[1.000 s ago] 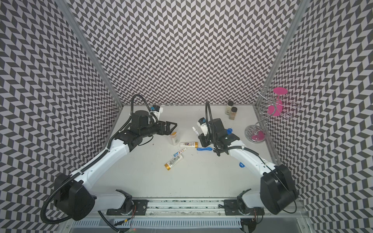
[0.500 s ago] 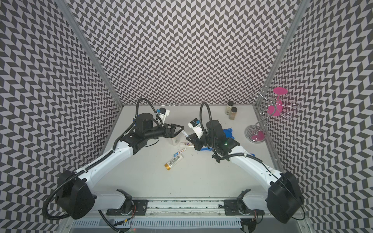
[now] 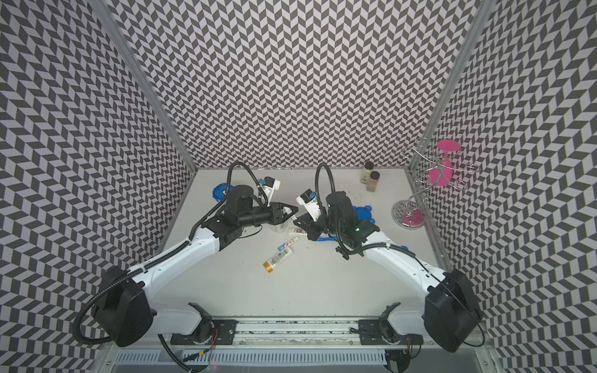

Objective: Pack away toiletry kits
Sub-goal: Pick up the toiletry item from the center of the board, then place the toiletry item into the container.

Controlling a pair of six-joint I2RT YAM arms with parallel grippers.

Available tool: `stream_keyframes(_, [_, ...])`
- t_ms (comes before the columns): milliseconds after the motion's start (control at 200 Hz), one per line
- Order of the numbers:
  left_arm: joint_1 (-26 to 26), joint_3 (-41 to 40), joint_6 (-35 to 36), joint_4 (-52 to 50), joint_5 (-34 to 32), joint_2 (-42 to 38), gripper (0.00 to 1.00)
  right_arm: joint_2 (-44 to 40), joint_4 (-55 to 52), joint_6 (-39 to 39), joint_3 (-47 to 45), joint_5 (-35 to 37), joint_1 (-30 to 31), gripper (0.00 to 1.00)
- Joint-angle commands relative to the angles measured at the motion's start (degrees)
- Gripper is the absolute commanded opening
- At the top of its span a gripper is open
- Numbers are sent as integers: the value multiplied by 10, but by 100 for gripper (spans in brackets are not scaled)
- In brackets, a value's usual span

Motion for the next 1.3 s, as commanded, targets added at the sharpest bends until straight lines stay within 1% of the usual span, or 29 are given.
stream_keyframes(0, [6, 3, 9, -2, -12, -4, 14, 4, 38, -2, 23, -8, 4, 3])
stream_keyframes(25, [11, 3, 11, -6, -12, -7, 8, 6, 36, -5, 25, -6, 4, 7])
stream_keyframes(50, [17, 4, 12, -10, -12, -9, 0, 8, 34, -6, 28, -3, 4, 13])
stream_keyframes(75, [25, 3, 12, -12, -11, -12, 0, 11, 30, -8, 31, 1, 5, 19])
stream_keyframes(165, [62, 1, 23, -22, -7, -22, 0, 18, 3, -16, 43, 44, 11, 48])
stream_keyframes(205, [79, 9, 37, -36, -17, -23, 0, 19, -7, -17, 42, 66, 11, 58])
stream_keyframes(250, [94, 21, 56, -54, -36, -21, 0, 19, -12, -16, 36, 92, 11, 67])
stream_keyframes(305, [106, 40, 85, -74, -70, -16, 0, 19, -22, -15, 30, 113, 11, 72])
stream_keyframes(406, [111, 75, 145, -98, -138, 8, 0, 28, -37, -8, 24, 142, 10, 76])
stream_keyframes(486, [111, 99, 170, -104, -167, 34, 0, 42, -66, -4, 37, 160, 10, 76])
stream_keyframes(556, [111, 112, 178, -105, -179, 45, 0, 53, -93, -8, 54, 164, 10, 76])
stream_keyframes(691, [111, 120, 182, -103, -195, 44, 0, 56, -99, 4, 51, 196, 8, 75])
stream_keyframes(841, [106, 118, 187, -109, -185, 37, 0, 63, -117, 25, 45, 227, -3, 76])
stream_keyframes(961, [73, 111, 209, -130, -195, 26, 0, 88, -160, 47, 45, 226, -45, 79])
stream_keyframes(1097, [15, 70, 216, -142, -202, -1, 0, 123, -184, 71, 28, 207, -99, 82])
stream_keyframes(1202, [-30, 23, 208, -135, -211, -25, 0, 138, -186, 79, 30, 200, -111, 84])
stream_keyframes(1297, [-46, -5, 185, -126, -204, -37, 0, 164, -200, 72, 41, 200, -112, 86])
